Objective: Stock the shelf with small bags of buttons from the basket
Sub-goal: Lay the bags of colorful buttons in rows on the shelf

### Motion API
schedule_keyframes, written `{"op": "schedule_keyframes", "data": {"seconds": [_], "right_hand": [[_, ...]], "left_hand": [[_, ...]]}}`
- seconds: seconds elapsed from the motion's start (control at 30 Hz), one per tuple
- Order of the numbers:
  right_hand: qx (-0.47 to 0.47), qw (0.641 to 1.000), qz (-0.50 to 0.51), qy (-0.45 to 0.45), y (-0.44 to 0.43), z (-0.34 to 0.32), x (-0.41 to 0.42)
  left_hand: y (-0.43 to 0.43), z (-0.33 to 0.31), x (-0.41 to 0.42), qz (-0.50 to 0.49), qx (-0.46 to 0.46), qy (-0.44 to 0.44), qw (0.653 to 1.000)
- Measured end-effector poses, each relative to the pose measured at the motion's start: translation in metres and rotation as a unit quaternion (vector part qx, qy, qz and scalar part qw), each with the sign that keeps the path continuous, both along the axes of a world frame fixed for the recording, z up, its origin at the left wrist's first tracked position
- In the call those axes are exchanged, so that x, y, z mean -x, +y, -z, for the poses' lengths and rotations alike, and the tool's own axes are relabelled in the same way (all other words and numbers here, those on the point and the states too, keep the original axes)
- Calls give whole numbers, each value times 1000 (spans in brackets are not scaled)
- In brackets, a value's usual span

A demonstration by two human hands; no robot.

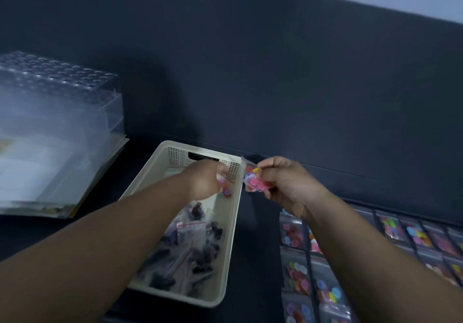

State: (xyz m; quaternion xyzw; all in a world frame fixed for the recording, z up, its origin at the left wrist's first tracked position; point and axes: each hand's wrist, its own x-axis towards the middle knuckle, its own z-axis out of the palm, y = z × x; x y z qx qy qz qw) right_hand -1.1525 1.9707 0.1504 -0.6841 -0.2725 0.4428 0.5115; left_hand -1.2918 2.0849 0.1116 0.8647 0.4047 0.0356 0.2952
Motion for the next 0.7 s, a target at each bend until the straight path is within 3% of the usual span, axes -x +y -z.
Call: {"op": "schedule_keyframes", "data": {"seconds": [0.13, 0.2, 0.27, 0.33, 0.43, 0.5, 0.7], "right_hand": [[4, 1000, 19, 14, 0, 5, 1], [2, 999, 24, 25, -1, 5, 1], [-9, 999, 22, 43, -1, 4, 2], [-22, 998, 19, 63, 0, 3, 3], [-34, 996, 14, 78, 2, 1, 6], [-38, 996, -1, 76, 1, -1, 6], [-62, 994, -54, 79, -22, -10, -4]], "left_hand": [[4, 6, -4, 40, -113, 78, 990], [8, 7, -3, 32, -117, 76, 990], [12, 6, -3, 4, -50, 25, 998], [11, -3, -4, -57, 94, -85, 990], [-1, -25, -3, -116, 317, -243, 910], [-10, -36, 0, -108, 367, -278, 881], [-41, -56, 3, -100, 403, -325, 850]]}}
